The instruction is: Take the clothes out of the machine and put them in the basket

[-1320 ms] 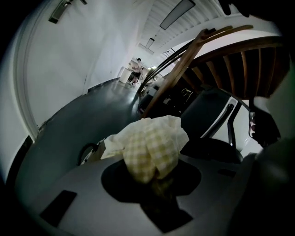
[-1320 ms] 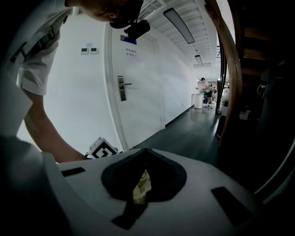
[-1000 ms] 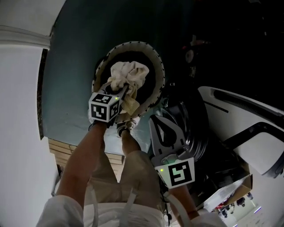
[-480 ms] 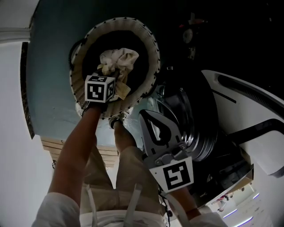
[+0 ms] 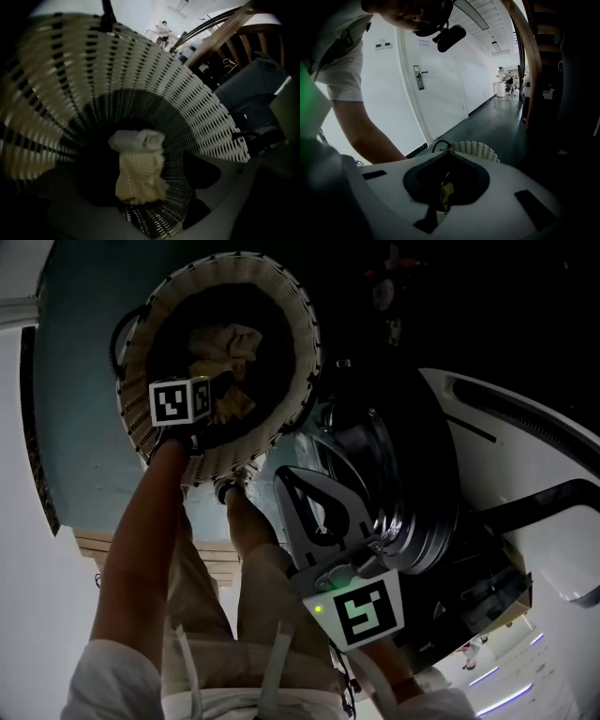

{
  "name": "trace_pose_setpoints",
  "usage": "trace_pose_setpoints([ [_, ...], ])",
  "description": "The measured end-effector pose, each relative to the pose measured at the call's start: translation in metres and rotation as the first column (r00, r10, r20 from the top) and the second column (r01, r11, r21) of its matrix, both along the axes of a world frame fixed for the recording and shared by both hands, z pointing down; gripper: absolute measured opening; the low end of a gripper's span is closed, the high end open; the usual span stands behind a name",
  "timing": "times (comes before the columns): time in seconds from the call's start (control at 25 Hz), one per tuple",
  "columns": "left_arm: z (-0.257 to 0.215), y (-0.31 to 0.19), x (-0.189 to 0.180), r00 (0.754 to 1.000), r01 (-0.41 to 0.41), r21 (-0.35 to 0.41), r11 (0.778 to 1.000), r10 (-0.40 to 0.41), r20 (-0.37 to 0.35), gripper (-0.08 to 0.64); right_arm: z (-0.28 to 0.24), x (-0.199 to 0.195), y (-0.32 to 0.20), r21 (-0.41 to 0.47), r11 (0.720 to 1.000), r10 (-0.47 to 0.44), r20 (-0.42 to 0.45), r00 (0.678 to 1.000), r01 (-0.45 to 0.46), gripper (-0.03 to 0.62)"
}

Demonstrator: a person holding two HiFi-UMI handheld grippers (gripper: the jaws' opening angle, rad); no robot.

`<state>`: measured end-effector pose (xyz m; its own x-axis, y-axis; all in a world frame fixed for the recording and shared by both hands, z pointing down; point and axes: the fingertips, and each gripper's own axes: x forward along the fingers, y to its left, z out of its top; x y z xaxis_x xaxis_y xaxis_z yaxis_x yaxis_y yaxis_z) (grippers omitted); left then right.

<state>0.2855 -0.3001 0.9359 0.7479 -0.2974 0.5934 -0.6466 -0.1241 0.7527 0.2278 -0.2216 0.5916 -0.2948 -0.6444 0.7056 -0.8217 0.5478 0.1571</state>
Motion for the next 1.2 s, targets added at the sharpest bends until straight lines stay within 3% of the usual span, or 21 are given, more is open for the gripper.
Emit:
trace_pose_setpoints([
  [0.2, -0.023, -0.002, -0.028, 0.999, -0.028, 0.074, 0.997, 0.024, 0.047, 0.419, -0.017, -0.014, -0.003, 0.021, 1.000, -0.015, 0.010, 1.000, 0.015, 0.014],
  [0.48, -0.070, 0.004, -0.066, 1.000, 0.008, 0.111, 0.994, -0.006, -0.020, 0.414, -0.041, -0.058, -0.006, 0.044, 0.998, -0.046, 0.026, 0.999, 0.045, 0.014],
  [0.56, -0.087, 0.000, -0.086, 0.999, 0.041, 0.138, 0.990, -0.039, -0.019, 0.343, -0.050, -0.073, -0.007, 0.055, 0.997, -0.061, 0.027, 0.998, 0.060, 0.014],
  [0.68, -0.117, -0.009, -0.121, 0.994, 0.105, 0.184, 0.977, -0.102, -0.027, 0.152, -0.065, -0.095, -0.007, 0.078, 0.994, -0.080, 0.025, 0.996, 0.078, 0.014],
  [0.8, -0.150, -0.012, -0.151, 0.990, 0.139, 0.210, 0.968, -0.129, -0.062, 0.040, -0.086, -0.116, -0.005, 0.109, 0.990, -0.093, 0.022, 0.995, 0.090, 0.014],
  [1.04, -0.227, -0.016, -0.215, 0.984, 0.172, 0.294, 0.940, -0.150, -0.096, 0.014, -0.140, -0.154, -0.003, 0.173, 0.979, -0.108, 0.001, 0.994, 0.106, 0.014],
  [1.2, -0.287, -0.027, -0.258, 0.973, 0.228, 0.361, 0.904, -0.197, -0.122, 0.014, -0.187, -0.179, -0.006, 0.232, 0.963, -0.137, -0.014, 0.991, 0.136, 0.014],
])
